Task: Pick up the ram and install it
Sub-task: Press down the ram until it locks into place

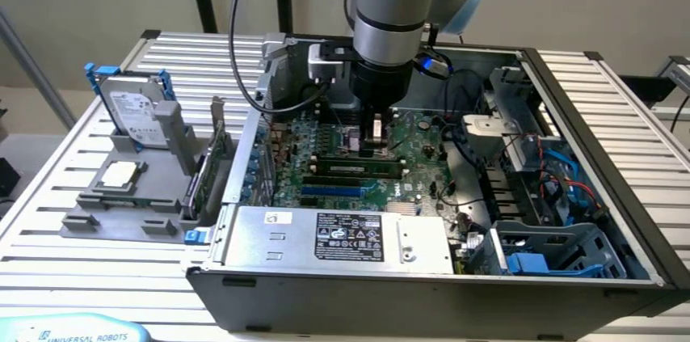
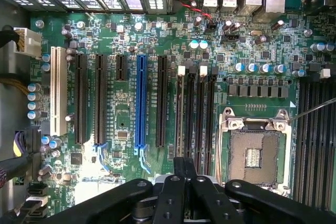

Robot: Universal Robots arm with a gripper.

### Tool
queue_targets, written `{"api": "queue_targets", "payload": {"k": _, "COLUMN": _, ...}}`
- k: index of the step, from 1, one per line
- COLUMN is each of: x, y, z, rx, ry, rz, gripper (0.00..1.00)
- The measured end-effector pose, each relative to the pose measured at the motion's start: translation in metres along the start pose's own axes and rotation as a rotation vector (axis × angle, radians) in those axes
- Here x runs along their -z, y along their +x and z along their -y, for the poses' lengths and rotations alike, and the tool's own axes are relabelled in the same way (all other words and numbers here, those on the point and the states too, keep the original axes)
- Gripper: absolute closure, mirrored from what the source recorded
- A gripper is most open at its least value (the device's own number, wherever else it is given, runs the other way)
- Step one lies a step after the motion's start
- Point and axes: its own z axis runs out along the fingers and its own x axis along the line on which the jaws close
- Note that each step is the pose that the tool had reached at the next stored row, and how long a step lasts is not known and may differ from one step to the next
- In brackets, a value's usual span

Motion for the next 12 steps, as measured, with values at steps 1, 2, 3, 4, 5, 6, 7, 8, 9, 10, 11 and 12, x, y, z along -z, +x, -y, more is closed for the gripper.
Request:
{"api": "queue_targets", "payload": {"k": 1, "x": 0.0000, "y": 0.0000, "z": 0.0000, "rx": 0.000, "ry": 0.0000, "rz": 0.0006, "gripper": 0.89}}
{"api": "queue_targets", "payload": {"k": 2, "x": 0.0000, "y": 0.0000, "z": 0.0000, "rx": 0.000, "ry": -0.0001, "rz": 0.0010, "gripper": 0.89}}
{"api": "queue_targets", "payload": {"k": 3, "x": 0.0000, "y": 0.0000, "z": 0.0000, "rx": 0.000, "ry": 0.0000, "rz": 0.0016, "gripper": 0.89}}
{"api": "queue_targets", "payload": {"k": 4, "x": 0.0000, "y": 0.0000, "z": 0.0000, "rx": 0.000, "ry": 0.0000, "rz": 0.0017, "gripper": 0.89}}
{"api": "queue_targets", "payload": {"k": 5, "x": 0.0000, "y": 0.0000, "z": 0.0000, "rx": 0.000, "ry": 0.0000, "rz": 0.0017, "gripper": 0.89}}
{"api": "queue_targets", "payload": {"k": 6, "x": 0.0000, "y": 0.0000, "z": 0.0000, "rx": 0.000, "ry": 0.0000, "rz": 0.0017, "gripper": 0.89}}
{"api": "queue_targets", "payload": {"k": 7, "x": 0.0000, "y": 0.0000, "z": 0.0000, "rx": 0.000, "ry": 0.0000, "rz": 0.0017, "gripper": 0.89}}
{"api": "queue_targets", "payload": {"k": 8, "x": 0.0000, "y": 0.0000, "z": 0.0000, "rx": 0.000, "ry": 0.0000, "rz": 0.0017, "gripper": 0.89}}
{"api": "queue_targets", "payload": {"k": 9, "x": -0.0002, "y": 0.0001, "z": -0.0001, "rx": 0.000, "ry": -0.0001, "rz": 0.0017, "gripper": 0.89}}
{"api": "queue_targets", "payload": {"k": 10, "x": -0.0006, "y": 0.0000, "z": -0.0005, "rx": 0.000, "ry": 0.0001, "rz": 0.0020, "gripper": 0.89}}
{"api": "queue_targets", "payload": {"k": 11, "x": -0.0011, "y": 0.0000, "z": -0.0012, "rx": 0.000, "ry": 0.0004, "rz": 0.0018, "gripper": 0.89}}
{"api": "queue_targets", "payload": {"k": 12, "x": -0.0018, "y": 0.0000, "z": -0.0020, "rx": 0.000, "ry": 0.0006, "rz": 0.0017, "gripper": 0.89}}
